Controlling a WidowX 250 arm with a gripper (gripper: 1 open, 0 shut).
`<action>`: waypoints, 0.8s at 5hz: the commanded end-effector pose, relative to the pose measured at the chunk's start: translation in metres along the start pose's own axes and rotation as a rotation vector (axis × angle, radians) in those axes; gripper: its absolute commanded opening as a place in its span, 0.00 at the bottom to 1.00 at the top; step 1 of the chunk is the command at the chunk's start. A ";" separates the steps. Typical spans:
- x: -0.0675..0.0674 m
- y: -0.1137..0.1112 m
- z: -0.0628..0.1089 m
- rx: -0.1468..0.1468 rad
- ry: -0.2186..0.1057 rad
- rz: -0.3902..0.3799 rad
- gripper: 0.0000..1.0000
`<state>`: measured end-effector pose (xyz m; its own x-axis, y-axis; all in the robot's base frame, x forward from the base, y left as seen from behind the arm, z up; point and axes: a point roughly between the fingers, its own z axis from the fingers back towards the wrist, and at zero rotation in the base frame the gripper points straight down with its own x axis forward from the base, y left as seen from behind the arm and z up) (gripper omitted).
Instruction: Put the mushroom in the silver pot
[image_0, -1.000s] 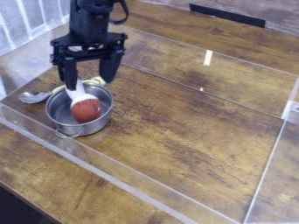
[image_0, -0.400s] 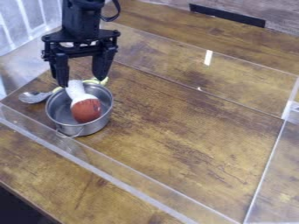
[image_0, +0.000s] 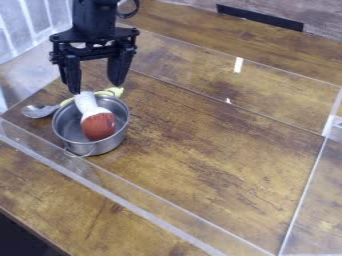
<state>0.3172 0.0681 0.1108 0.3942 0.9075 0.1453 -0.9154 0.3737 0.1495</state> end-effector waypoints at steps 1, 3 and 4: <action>0.006 -0.007 0.009 -0.051 -0.027 0.000 1.00; 0.004 -0.015 -0.004 -0.055 -0.032 -0.030 1.00; 0.004 -0.013 -0.004 -0.042 -0.027 -0.001 1.00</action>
<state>0.3270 0.0685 0.0926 0.3982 0.9050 0.1497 -0.9147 0.3794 0.1392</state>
